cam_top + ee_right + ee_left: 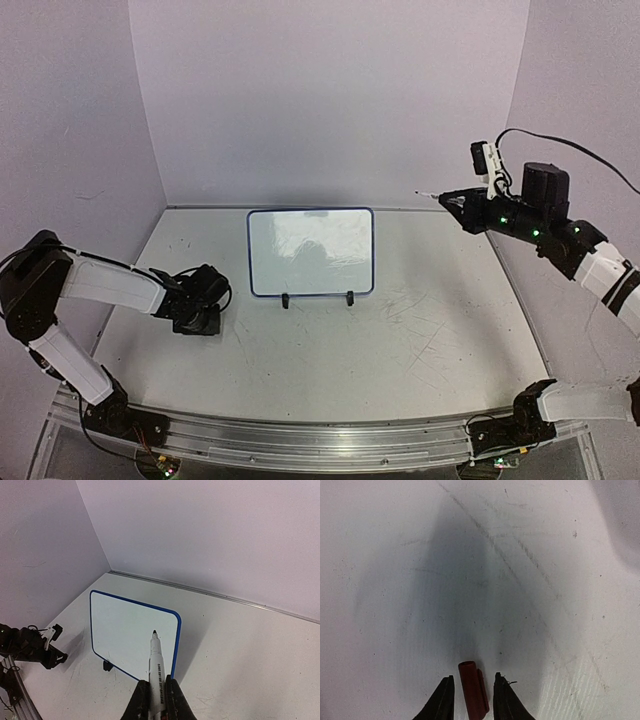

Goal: Write a sentence on the whiteboard
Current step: Place the pen cap at the center of the board.

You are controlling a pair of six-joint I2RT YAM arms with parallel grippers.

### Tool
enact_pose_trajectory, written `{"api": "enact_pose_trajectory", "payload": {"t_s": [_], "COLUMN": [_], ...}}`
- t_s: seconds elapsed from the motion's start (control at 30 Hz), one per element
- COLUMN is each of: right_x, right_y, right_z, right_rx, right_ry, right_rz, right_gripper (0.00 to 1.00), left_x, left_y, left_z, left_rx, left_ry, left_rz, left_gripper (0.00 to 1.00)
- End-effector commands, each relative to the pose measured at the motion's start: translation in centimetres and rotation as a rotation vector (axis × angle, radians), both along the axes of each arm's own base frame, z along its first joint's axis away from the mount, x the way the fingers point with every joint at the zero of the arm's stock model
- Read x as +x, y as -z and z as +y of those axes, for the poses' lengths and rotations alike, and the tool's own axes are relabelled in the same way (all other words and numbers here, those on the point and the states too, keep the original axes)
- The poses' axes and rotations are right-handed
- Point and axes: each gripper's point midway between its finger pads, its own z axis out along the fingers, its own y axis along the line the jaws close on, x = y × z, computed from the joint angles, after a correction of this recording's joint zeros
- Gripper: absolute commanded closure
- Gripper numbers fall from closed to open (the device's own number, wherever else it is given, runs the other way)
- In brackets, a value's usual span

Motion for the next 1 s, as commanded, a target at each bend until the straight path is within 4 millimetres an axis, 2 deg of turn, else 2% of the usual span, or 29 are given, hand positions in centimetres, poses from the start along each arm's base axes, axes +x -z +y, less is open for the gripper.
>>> {"api": "enact_pose_trajectory", "payload": {"t_s": [0.0, 0.07, 0.23, 0.33, 0.4, 0.5, 0.53, 0.63, 0.67, 0.77, 0.87, 0.97], "right_x": [-0.3, -0.3, -0.1, 0.3, 0.5, 0.9, 0.9, 1.1, 1.4, 1.1, 0.5, 0.3], "right_y": [-1.7, -1.4, -0.8, -0.6, -0.6, -0.4, -0.4, -0.3, -0.2, -0.1, -0.5, -0.9], "right_z": [-0.3, -0.3, -0.5, -1.1, -1.8, -3.3, -3.7, -4.6, -5.8, -6.7, -6.5, -6.0], "right_rx": [0.028, 0.026, 0.016, 0.004, -0.005, -0.015, -0.022, -0.021, -0.017, -0.021, -0.038, -0.044], "right_ry": [0.013, 0.017, 0.027, 0.069, 0.11, 0.203, 0.221, 0.274, 0.348, 0.39, 0.363, 0.325], "right_rz": [-0.057, -0.053, -0.044, -0.047, -0.054, -0.062, -0.07, -0.068, -0.063, -0.073, -0.101, -0.117], "right_gripper": [1.0, 1.0, 1.0, 1.0, 1.0, 1.0, 1.0, 1.0, 1.0, 1.0, 1.0, 1.0], "left_x": [0.8, 1.1, 1.7, 1.7, 1.6, 1.2, 1.0, 0.3, -0.2, -0.7, -1.0, -0.4], "left_y": [-3.0, -4.9, -9.4, -11.5, -12.1, -13.2, -13.4, -13.2, -12.9, -12.1, -10.9, -9.8], "left_z": [0.0, -0.3, -1.0, -2.5, -3.3, -5.5, -6.9, -9.0, -10.9, -12.9, -14.9, -16.8], "left_rx": [-0.046, -0.085, -0.162, -0.222, -0.245, -0.289, -0.307, -0.335, -0.371, -0.416, -0.473, -0.487], "left_ry": [-0.022, -0.019, -0.009, 0.026, 0.047, 0.098, 0.129, 0.182, 0.226, 0.259, 0.297, 0.329], "left_rz": [-0.09, -0.137, -0.228, -0.258, -0.263, -0.269, -0.272, -0.268, -0.273, -0.267, -0.242, -0.232], "left_gripper": [0.68, 0.59, 0.47, 0.38, 0.34, 0.25, 0.23, 0.22, 0.22, 0.21, 0.2, 0.2]}}
